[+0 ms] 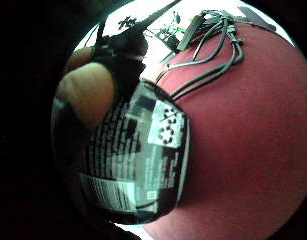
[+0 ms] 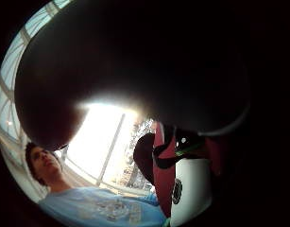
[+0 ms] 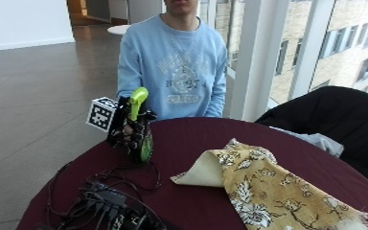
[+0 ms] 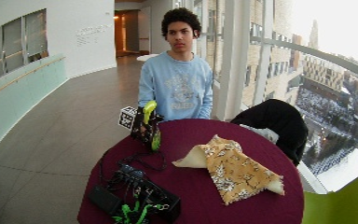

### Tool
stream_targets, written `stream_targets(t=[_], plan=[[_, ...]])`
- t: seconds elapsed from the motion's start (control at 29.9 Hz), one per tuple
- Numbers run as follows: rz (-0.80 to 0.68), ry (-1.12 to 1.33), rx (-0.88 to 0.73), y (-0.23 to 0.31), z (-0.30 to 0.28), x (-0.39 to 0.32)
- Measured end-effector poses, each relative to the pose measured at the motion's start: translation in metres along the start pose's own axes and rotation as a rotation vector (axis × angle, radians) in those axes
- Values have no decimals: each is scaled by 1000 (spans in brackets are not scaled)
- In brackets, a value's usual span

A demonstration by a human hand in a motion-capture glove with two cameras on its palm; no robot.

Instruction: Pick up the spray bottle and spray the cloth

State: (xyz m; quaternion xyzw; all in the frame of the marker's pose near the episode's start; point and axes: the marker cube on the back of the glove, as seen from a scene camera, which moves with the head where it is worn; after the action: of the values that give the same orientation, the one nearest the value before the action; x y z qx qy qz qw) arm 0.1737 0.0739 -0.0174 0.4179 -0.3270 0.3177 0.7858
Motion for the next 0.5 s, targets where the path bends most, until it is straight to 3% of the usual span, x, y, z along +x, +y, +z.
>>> stream_targets(t=[0.23, 0.5], plan=[[-29, 18, -34, -2, -5, -1], [-64, -4, -263, -15, 4, -33]])
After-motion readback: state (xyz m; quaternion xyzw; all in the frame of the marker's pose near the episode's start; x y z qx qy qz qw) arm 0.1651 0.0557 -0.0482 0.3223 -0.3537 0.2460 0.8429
